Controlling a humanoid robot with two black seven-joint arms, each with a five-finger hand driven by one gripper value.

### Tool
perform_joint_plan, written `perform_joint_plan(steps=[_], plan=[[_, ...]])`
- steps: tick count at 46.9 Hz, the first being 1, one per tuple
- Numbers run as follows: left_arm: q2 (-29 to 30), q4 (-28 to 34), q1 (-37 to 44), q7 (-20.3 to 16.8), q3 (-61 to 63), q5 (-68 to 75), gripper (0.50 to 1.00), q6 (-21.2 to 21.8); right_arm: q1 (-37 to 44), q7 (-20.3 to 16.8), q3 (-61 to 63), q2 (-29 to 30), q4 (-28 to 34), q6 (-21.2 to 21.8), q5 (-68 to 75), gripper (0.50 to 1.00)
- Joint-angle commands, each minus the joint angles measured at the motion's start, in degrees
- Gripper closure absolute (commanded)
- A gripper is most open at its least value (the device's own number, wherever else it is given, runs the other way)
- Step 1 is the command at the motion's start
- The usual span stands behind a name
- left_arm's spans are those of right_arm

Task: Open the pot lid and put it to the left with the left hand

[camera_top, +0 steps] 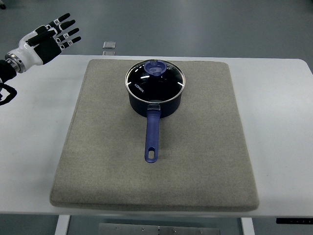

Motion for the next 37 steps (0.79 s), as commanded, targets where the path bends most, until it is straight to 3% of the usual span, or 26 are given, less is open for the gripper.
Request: perform_joint_plan(steps=[1, 37], plan=[[-0.2, -0.1, 0.0, 0.0, 0.0, 0.0, 0.508, 0.0, 0.0, 0.0, 0.0, 0.0, 0.0, 0.0, 0.0, 0.583], [-0.1, 1.3, -1.0, -1.3, 0.4, 4.3, 0.508, 0.0, 0.0, 0.0, 0.0, 0.0, 0.0, 0.0, 0.0, 0.583]])
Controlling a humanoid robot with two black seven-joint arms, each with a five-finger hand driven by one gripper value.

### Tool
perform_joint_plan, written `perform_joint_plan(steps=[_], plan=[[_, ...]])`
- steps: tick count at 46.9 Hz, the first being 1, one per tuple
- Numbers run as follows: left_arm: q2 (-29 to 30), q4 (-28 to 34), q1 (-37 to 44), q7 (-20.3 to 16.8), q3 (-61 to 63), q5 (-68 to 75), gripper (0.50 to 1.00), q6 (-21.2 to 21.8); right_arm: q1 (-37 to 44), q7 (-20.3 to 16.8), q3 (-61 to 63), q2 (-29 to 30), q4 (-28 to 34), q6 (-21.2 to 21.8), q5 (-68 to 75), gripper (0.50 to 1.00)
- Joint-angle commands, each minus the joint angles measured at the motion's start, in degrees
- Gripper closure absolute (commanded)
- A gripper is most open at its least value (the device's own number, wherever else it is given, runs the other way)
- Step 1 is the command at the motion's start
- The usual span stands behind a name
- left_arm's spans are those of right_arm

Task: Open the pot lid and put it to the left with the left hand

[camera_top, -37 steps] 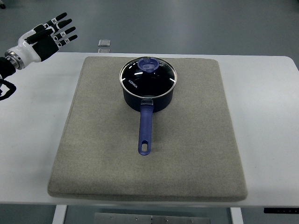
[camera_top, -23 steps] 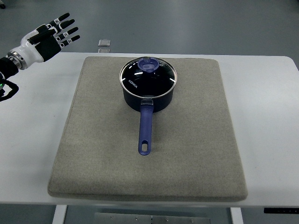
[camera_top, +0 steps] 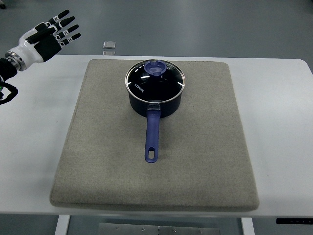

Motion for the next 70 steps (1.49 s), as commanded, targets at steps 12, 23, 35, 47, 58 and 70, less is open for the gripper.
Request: perform_joint_plan(steps=[12, 23, 35, 47, 58, 70], plan=[[0.6, -0.1, -2.6, -0.9, -0.1, 25.2, 0.510, 0.0, 0.0, 0.0, 0.0, 0.0, 0.0, 0.0, 0.0, 0.583], [0.6, -1.8, -5.0, -2.4, 0.3, 38.3, 0.510, -0.1, 0.0, 0.0, 0.0, 0.0, 0.0, 0.0, 0.0, 0.583], [1.9, -8.3, -6.1, -4.2, 0.3, 53.0, 0.510, 0.1, 0.0, 0.0, 0.0, 0.0, 0.0, 0.0, 0.0, 0.583], [1.9, -13.0, -8.2, -4.2, 0.4, 61.9, 0.510, 0.0, 0.0, 0.0, 0.0, 0.0, 0.0, 0.0, 0.0, 0.583], [1.8, -16.7, -12.1, -4.2, 0.5, 67.8, 0.510, 0.0, 0.0, 0.0, 0.0, 0.0, 0.0, 0.0, 0.0, 0.583], [0.2, -17.4, -18.0, -4.2, 5.5, 76.2, 0.512, 0.0, 0.0, 0.0, 0.0, 0.0, 0.0, 0.0, 0.0, 0.583]])
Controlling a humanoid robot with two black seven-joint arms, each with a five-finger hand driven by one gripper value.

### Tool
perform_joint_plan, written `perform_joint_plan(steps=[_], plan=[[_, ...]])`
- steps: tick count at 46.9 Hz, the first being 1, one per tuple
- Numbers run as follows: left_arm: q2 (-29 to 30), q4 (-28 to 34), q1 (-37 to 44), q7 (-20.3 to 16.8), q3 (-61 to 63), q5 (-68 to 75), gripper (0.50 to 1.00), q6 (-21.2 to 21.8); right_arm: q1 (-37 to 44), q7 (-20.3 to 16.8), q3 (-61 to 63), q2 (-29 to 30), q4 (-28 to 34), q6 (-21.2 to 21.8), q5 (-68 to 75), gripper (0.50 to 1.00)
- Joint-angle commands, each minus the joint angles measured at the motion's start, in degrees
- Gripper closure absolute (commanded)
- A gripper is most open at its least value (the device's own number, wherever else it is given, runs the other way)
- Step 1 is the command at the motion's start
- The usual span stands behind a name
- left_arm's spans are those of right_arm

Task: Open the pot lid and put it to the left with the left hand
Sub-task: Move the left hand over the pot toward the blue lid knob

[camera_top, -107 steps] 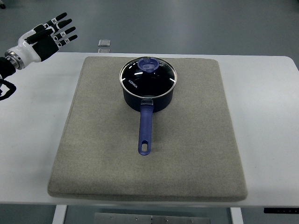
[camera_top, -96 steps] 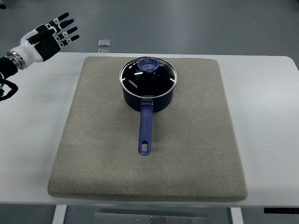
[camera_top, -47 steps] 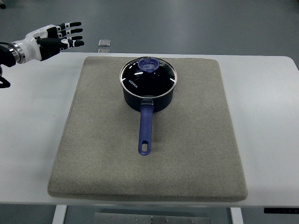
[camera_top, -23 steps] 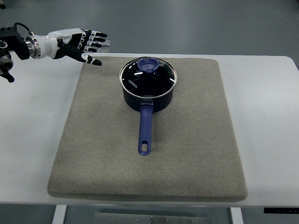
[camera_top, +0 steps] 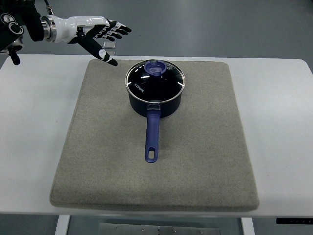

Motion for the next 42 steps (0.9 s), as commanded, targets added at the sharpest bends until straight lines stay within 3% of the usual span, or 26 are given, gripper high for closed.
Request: perform_joint_plan(steps=[1, 16, 42], plan=[[-1.4, -0.1, -1.4, 0.0, 1.1, 2.9, 0.512, 0.1, 0.0, 0.0, 0.0, 0.0, 0.0, 0.0, 0.0, 0.583], [-8.0, 0.1, -5.0, 0.1, 2.7, 11.4, 0.512, 0.1, 0.0, 0.0, 0.0, 0.0, 0.0, 0.0, 0.0, 0.583], [-12.6, 0.5, -9.6, 0.2, 8.5, 21.6, 0.514, 0.2, 0.0, 0.0, 0.0, 0.0, 0.0, 0.0, 0.0, 0.583]])
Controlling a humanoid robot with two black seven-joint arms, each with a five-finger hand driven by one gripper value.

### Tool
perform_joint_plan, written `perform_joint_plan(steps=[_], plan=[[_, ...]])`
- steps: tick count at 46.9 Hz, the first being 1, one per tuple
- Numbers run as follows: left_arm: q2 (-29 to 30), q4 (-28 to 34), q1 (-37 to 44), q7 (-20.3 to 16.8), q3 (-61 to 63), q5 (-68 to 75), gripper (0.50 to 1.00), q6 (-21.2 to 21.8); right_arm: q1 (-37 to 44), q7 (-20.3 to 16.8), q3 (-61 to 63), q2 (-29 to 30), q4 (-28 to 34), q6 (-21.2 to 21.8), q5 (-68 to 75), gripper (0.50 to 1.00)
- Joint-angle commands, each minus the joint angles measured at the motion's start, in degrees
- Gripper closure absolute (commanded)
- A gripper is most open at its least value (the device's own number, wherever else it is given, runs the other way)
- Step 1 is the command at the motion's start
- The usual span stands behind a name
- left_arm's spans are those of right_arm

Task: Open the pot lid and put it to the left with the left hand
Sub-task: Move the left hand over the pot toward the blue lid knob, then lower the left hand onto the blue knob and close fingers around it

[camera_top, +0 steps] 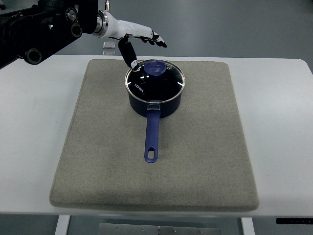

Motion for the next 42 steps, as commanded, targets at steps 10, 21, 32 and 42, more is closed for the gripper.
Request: perform_joint_plan(steps=[10, 21, 32, 42], plan=[[-2.1, 0.1, 0.0, 0.1, 0.0, 2.5, 0.514, 0.2, 0.0, 0.0, 0.0, 0.0, 0.0, 0.0, 0.0, 0.583], [-3.3, 0.1, 0.1, 0.0, 0.0, 4.9, 0.521, 0.8, 0.0, 0.0, 0.0, 0.0, 0.0, 0.0, 0.0, 0.583], [-3.7, 0.1, 0.1, 0.0, 0.0, 6.5, 0.527, 0.8, 0.0, 0.0, 0.0, 0.0, 0.0, 0.0, 0.0, 0.583], [-3.7, 0.1, 0.1, 0.0, 0.8, 8.4, 0.542, 0.8, 0.0, 0.0, 0.0, 0.0, 0.0, 0.0, 0.0, 0.583]])
